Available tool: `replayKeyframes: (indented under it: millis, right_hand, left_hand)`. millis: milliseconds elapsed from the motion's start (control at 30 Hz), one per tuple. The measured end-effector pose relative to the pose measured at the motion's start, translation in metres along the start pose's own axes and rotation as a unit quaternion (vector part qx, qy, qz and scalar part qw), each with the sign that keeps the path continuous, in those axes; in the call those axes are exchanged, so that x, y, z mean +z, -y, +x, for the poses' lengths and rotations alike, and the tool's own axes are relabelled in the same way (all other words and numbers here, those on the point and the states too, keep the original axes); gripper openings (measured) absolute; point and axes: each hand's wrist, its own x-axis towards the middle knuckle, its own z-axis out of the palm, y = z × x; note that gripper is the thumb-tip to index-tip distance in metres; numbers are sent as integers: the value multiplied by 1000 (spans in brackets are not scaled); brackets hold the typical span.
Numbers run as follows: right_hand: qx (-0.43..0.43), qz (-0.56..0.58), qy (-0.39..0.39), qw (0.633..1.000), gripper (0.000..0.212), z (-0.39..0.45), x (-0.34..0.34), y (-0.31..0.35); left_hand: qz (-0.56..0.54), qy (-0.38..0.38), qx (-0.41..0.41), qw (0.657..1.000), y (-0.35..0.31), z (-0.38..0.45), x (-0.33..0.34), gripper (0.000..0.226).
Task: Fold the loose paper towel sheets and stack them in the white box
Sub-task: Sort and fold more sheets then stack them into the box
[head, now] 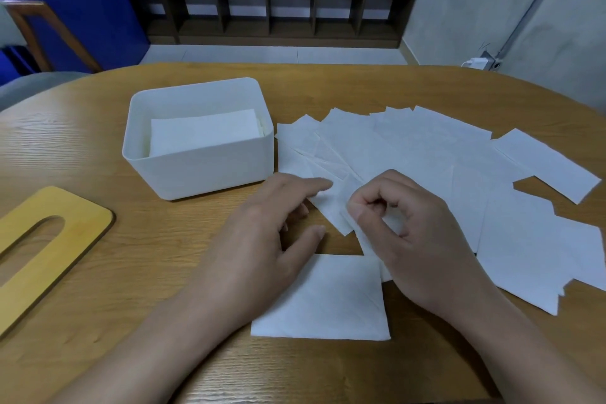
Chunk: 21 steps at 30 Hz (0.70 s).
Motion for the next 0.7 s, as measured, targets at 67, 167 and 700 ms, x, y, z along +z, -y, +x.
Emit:
replayKeyframes:
  millis: [67,167,700]
  right_hand:
    - [-26,24,28,999,17,-1,-2,7]
    - [-55,25,59,996,12,-2,-1,10]
    - [-10,-34,-52,998,14,-5,-15,-2]
  left_hand:
    - [-7,-4,4,1000,-1,2,2,53]
    - [5,-6,12,1000,1,6,6,31]
    - [-158,-103,-91,978,6,12,1,18]
